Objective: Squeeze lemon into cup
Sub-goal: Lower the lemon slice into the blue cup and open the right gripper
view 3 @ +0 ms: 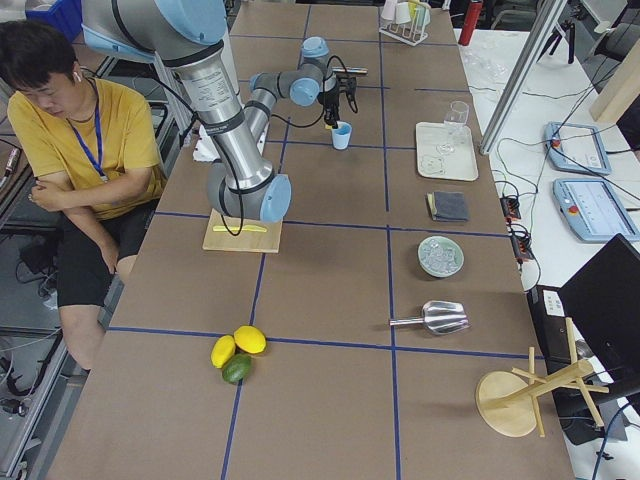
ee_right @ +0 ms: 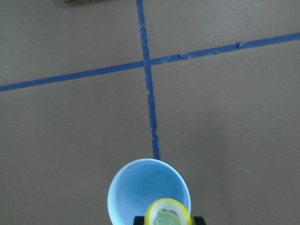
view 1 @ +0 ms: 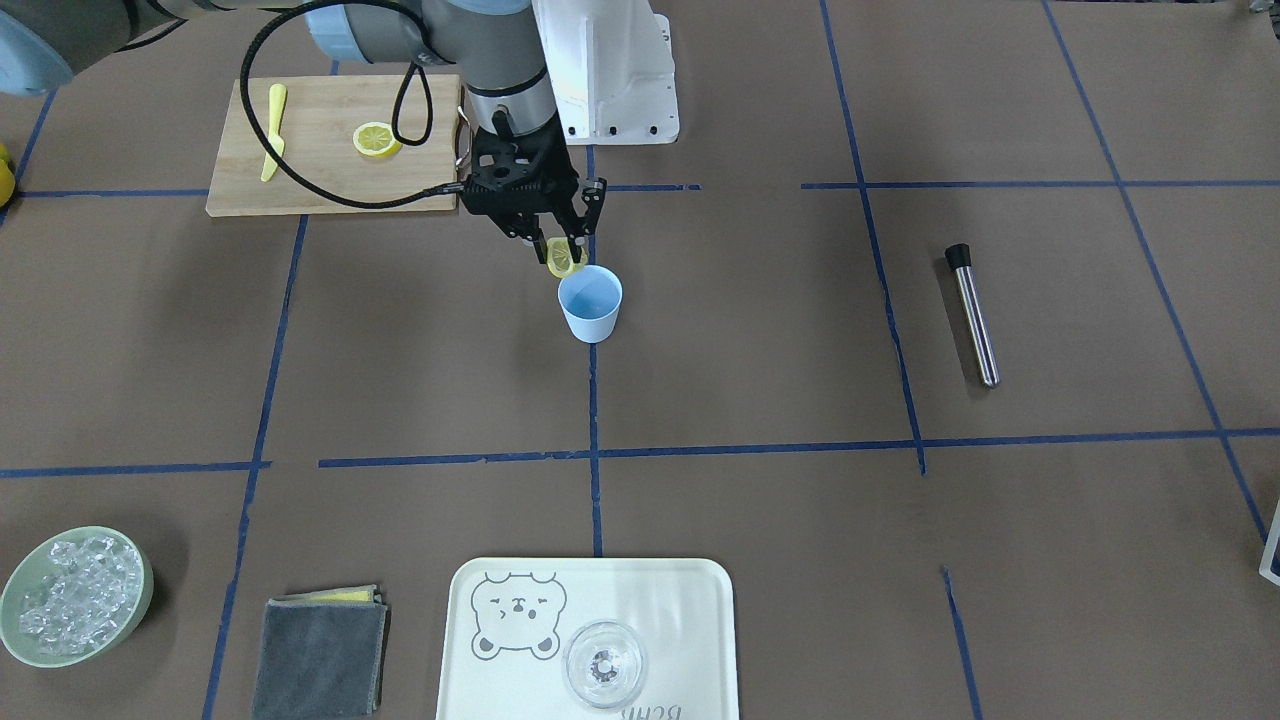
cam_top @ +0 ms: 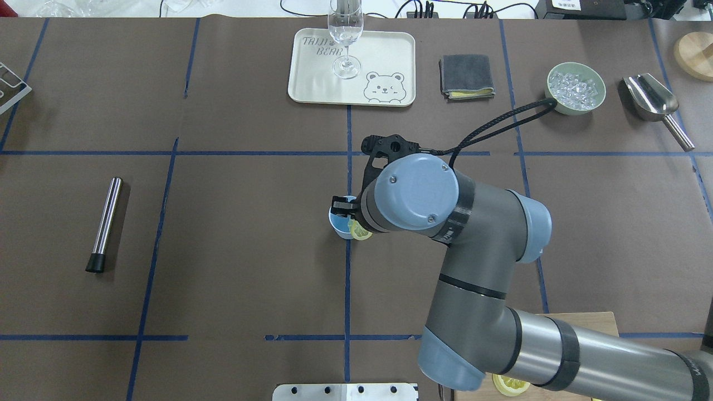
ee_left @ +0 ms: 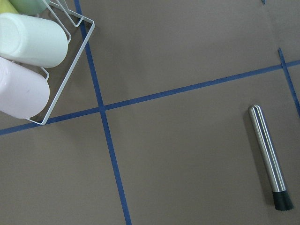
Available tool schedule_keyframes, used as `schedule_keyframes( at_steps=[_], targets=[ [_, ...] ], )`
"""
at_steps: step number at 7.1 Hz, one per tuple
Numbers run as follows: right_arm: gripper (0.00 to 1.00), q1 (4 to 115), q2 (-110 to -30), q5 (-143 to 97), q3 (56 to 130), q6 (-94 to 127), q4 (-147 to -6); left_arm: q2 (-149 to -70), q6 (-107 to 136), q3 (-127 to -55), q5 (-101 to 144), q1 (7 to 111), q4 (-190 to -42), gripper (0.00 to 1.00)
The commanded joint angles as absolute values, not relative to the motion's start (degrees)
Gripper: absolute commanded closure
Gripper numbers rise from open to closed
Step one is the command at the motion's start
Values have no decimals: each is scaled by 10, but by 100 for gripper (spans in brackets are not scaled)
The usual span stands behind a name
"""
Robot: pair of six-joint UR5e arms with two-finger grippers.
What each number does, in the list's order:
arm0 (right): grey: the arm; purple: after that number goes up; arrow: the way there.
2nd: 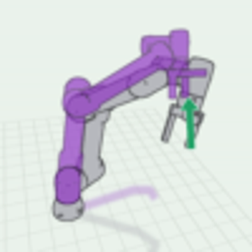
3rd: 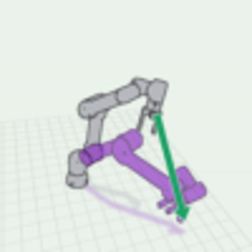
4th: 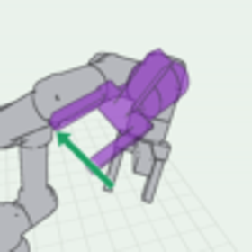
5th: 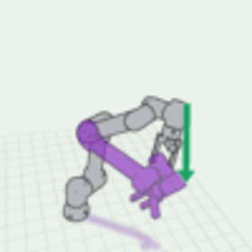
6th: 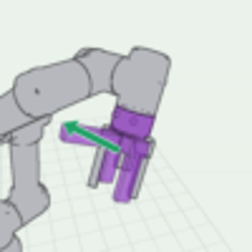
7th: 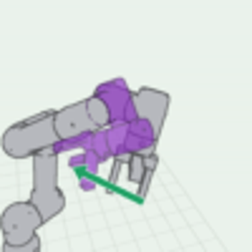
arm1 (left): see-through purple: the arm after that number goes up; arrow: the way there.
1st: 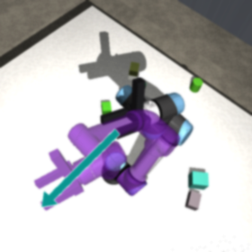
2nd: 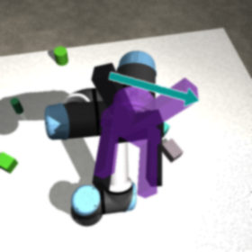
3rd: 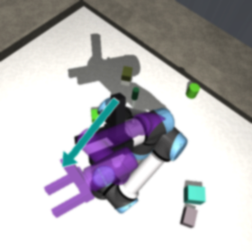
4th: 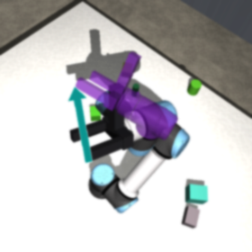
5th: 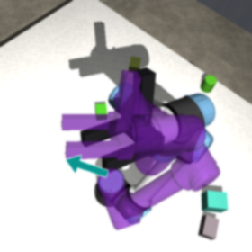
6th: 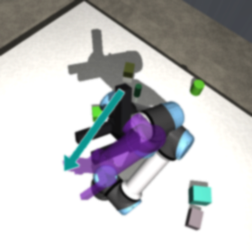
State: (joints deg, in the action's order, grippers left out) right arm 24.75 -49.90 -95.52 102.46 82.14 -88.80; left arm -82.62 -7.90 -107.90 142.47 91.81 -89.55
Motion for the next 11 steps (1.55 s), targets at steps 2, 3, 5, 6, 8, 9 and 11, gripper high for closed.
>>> schedule_keyframes(
  at_steps=[2, 3, 5, 6, 8, 9, 11],
  targets=[
    [55, 261, -460, -956, 959, 820, -885, -822, -78, -1084, 1426, 918, -896, 0],
    [46, 260, -461, -956, 958, 820, -885, -822, -76, -1085, 1426, 918, -896, 0],
    [18, 257, -461, -956, 957, 821, -885, -823, -76, -1083, 1433, 918, -896, 0],
    [14, 251, -462, -956, 957, 821, -884, -823, -76, -1083, 1433, 918, -896, 0],
    [7, 247, -464, -957, 959, 820, -884, -827, -57, -1083, 1433, 916, -896, 0],
    [7, 248, -465, -975, 971, 818, -884, -830, -41, -1079, 1433, 911, -927, 0],
    [0, 270, -542, -1021, 1072, 812, -889, -831, 106, -1043, 1427, 823, -1094, 0]
  ],
)
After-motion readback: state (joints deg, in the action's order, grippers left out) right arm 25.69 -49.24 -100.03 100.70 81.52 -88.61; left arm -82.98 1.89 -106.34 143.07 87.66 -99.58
